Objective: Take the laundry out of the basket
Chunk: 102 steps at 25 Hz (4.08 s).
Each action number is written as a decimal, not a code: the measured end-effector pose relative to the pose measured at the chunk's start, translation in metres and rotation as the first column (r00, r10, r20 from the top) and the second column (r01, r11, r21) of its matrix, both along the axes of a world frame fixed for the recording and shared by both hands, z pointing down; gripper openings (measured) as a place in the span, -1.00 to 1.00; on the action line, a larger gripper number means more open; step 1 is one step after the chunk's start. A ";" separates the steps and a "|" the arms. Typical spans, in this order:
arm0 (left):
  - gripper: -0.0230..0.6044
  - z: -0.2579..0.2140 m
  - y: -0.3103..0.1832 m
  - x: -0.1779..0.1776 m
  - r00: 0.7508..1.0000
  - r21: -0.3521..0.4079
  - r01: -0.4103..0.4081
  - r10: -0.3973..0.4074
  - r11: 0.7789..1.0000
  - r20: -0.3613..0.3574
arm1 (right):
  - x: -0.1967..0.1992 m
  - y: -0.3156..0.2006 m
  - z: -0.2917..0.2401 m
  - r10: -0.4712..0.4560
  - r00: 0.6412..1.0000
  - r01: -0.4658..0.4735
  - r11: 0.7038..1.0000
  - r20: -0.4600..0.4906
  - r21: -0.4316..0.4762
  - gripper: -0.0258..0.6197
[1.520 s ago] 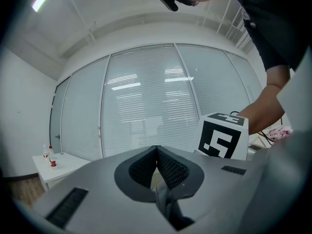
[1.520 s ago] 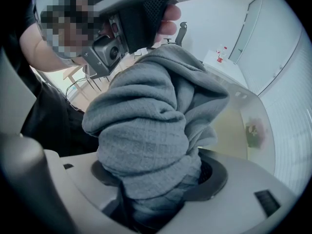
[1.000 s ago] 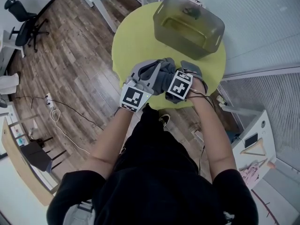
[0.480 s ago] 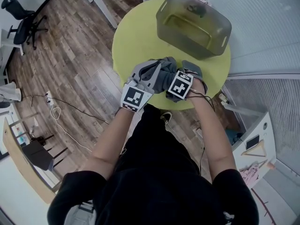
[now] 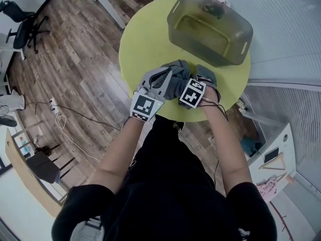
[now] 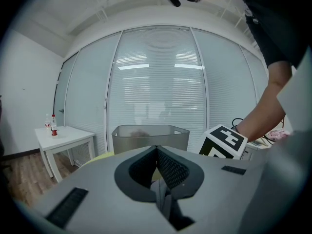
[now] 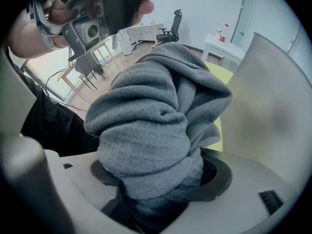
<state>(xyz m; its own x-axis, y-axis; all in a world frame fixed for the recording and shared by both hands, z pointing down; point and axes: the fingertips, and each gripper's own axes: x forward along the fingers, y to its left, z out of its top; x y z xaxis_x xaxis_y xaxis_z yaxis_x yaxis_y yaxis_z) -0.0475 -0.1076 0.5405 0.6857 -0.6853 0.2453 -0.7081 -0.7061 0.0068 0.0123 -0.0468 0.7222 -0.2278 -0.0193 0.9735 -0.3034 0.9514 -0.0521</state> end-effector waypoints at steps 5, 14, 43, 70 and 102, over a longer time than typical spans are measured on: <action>-0.90 0.014 -0.010 0.004 1.000 -0.022 -0.004 0.004 1.000 0.005 | 0.004 -0.007 0.020 -0.004 1.000 0.004 1.000 -0.011 -0.002 0.17; -0.90 0.031 -0.017 0.012 1.000 -0.058 -0.011 0.012 0.998 0.016 | 0.006 -0.009 0.039 0.003 1.000 -0.003 1.000 -0.003 -0.025 0.26; -0.90 -0.004 -0.002 0.033 0.999 -0.047 -0.034 0.034 0.998 0.010 | 0.021 -0.009 -0.064 0.213 0.933 -0.228 0.973 0.291 0.018 0.29; -0.90 -0.111 0.064 0.030 0.983 0.037 -0.173 0.175 0.984 -0.062 | 0.050 0.000 -0.302 0.152 0.447 -0.670 0.710 0.882 0.217 0.24; -0.90 -0.148 0.081 0.055 0.965 0.094 -0.244 0.251 0.965 -0.074 | 0.037 0.025 -0.337 0.033 0.442 -0.649 0.701 0.896 0.294 -0.85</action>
<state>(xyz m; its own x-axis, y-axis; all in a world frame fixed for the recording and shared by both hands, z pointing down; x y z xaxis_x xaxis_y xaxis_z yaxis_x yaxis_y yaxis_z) 0.0079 -0.0268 0.3929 0.8521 -0.5073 0.1285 -0.5107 -0.8597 -0.0075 0.0495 -0.0218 0.3853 -0.6906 -0.7143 0.1134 -0.7196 0.6943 -0.0092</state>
